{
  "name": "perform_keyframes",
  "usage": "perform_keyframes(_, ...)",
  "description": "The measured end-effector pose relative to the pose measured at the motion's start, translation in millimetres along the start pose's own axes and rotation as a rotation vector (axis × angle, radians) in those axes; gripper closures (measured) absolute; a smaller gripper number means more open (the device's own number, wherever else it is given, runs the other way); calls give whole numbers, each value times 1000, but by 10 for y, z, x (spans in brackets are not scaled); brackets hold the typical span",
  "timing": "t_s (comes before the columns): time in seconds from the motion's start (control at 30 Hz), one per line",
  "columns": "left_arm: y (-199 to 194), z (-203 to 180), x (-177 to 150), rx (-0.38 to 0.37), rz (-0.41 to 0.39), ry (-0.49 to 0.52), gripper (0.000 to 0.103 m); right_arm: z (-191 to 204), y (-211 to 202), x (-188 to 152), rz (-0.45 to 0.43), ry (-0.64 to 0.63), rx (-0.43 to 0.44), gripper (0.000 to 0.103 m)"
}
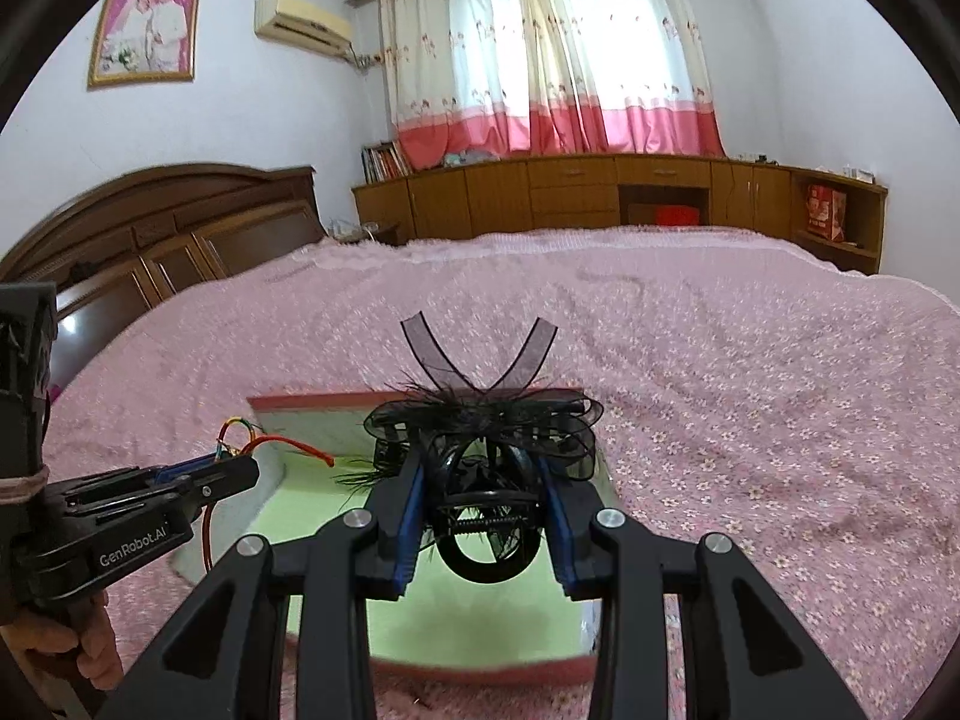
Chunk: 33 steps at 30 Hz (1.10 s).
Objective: Organize jewelry
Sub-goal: 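Lift and carry the bracelet and black clip over the open box with both tools, then open the left tool to drop the bracelet while the right tool releases the clip in the box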
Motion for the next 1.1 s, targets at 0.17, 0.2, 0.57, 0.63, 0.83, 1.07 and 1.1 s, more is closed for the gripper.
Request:
perform_keyframes(0.17,286,49,32,6,22,-4,93,-62,335,-31,64,17,-22,66)
perform_keyframes(0.2,332,61,28,10,26,-5,93,-78,397,-42,79,23,-24,66)
perform_keyframes(0.57,750,171,-9,42,153,-8,93,-236,875,-160,206,69,-68,66)
perform_keyframes(0.63,773,175,-23,56,159,-9,93,-240,906,-170,217,65,-85,66)
perform_keyframes(0.83,801,153,12,47,167,-10,92,-221,919,-180,233,49,-100,66)
perform_keyframes(1.07,741,141,101,55,134,0,72,-252,812,-133,207,92,-55,48)
perform_keyframes(1.1,717,140,102,55,127,1,70,-249,786,-123,202,92,-50,48)
Point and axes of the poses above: each gripper's, at about its wrist camera, not at the fingertips, and y roughly the way its jaws point, z to its left, x to its top, the point moved 4 cm from there along y, roughly the way its jaws point, and after that the axes turned 7 degrees about z, right-handed, at the moved point
